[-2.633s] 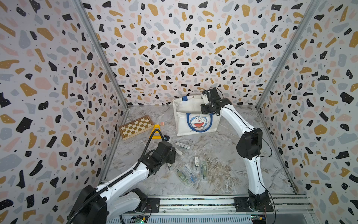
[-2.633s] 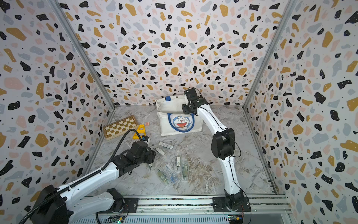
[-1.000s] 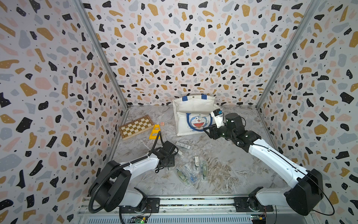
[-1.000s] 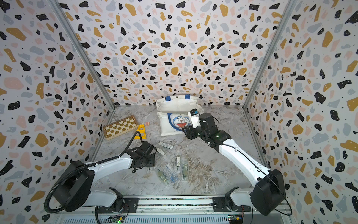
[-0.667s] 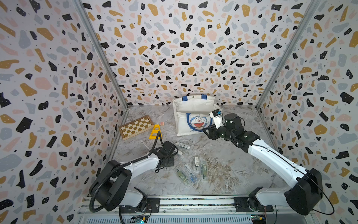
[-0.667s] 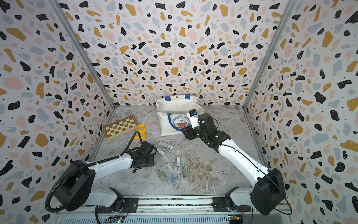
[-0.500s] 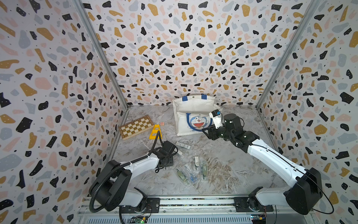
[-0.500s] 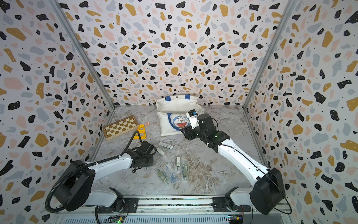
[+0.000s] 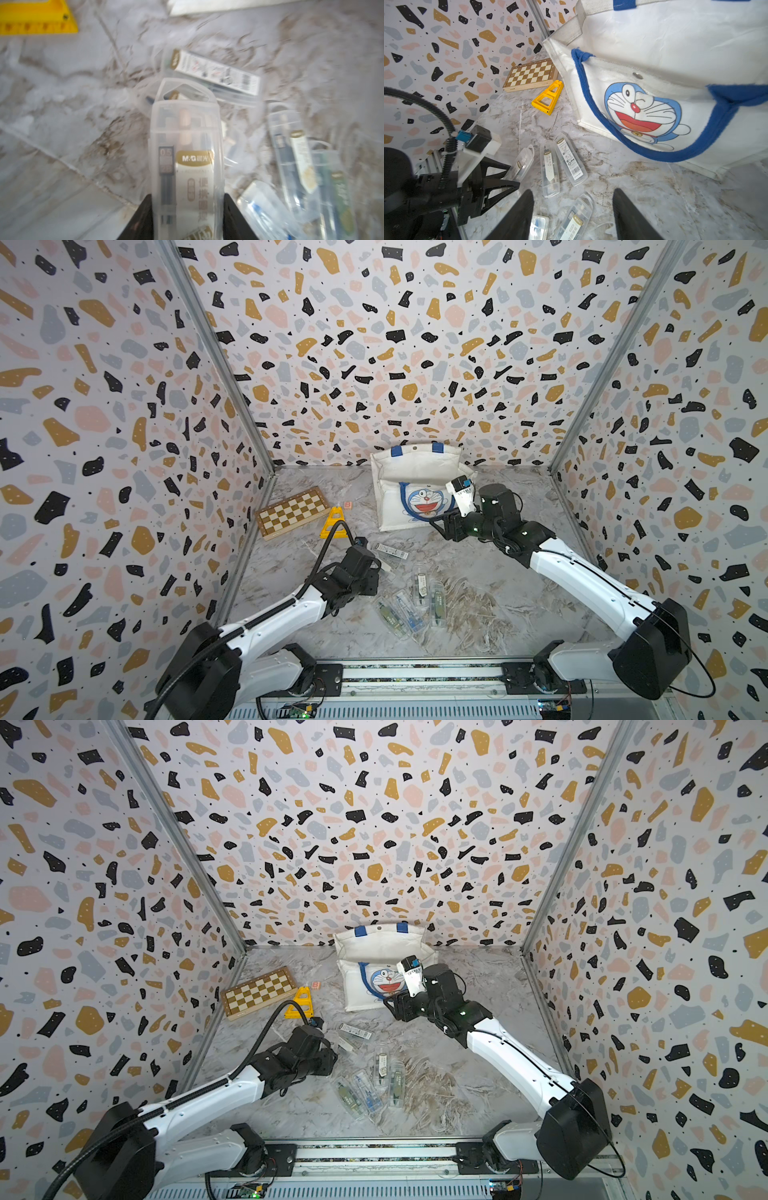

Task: Put the compass set into the canvas bag
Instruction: Pick up the compass set at the center of the board, then place the compass set in the canvas bag.

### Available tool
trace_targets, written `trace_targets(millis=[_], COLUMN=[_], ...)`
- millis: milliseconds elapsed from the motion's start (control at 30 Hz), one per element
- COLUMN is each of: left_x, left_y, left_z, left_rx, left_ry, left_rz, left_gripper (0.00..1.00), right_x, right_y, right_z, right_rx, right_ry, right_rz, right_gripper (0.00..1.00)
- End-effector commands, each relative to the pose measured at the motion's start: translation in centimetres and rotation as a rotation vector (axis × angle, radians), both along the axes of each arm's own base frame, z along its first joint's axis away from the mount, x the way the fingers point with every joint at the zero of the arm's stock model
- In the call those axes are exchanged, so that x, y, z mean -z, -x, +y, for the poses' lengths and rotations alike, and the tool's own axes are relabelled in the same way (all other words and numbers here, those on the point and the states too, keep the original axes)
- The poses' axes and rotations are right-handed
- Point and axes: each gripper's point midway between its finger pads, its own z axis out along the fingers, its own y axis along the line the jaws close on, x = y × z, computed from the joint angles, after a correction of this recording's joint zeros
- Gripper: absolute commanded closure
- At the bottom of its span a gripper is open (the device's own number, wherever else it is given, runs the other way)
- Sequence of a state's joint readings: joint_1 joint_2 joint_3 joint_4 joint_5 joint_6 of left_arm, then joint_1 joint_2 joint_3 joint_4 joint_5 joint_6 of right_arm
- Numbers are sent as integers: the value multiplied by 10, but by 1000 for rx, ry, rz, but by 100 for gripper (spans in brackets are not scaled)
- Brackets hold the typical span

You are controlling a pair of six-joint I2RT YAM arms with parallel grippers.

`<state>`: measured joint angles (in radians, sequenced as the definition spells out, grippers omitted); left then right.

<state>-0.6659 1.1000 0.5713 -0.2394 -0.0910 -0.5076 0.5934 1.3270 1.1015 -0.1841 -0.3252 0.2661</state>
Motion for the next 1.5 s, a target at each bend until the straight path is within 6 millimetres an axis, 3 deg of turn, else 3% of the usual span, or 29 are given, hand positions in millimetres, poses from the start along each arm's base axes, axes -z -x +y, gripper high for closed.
trace_targets(millis=[0, 367, 567, 900, 967, 1267, 1467], left_x=[-33, -61, -61, -63, -63, -62, -62], left_y=[1, 15, 15, 16, 16, 17, 17], left_z=[-28, -46, -48, -48, -48, -47, -47], left_rx=[186, 352, 363, 366, 367, 366, 364], left_ry=[59, 83, 92, 94, 95, 96, 96], left_rz=[-172, -294, -299, -315, -313, -308, -308], left_gripper=[81, 85, 86, 88, 88, 88, 86], right_x=[-1, 28, 47, 59, 61, 66, 66], right_y=[24, 65, 68, 69, 69, 65, 62], right_z=[19, 73, 89, 101, 103, 108, 110], right_rx=[-114, -325, -358, -382, -388, -375, -373], right_ry=[-64, -122, -132, -128, -131, -126, -124], right_rz=[45, 214, 293, 328, 333, 340, 340], right_gripper=[37, 34, 34, 44, 49, 55, 68])
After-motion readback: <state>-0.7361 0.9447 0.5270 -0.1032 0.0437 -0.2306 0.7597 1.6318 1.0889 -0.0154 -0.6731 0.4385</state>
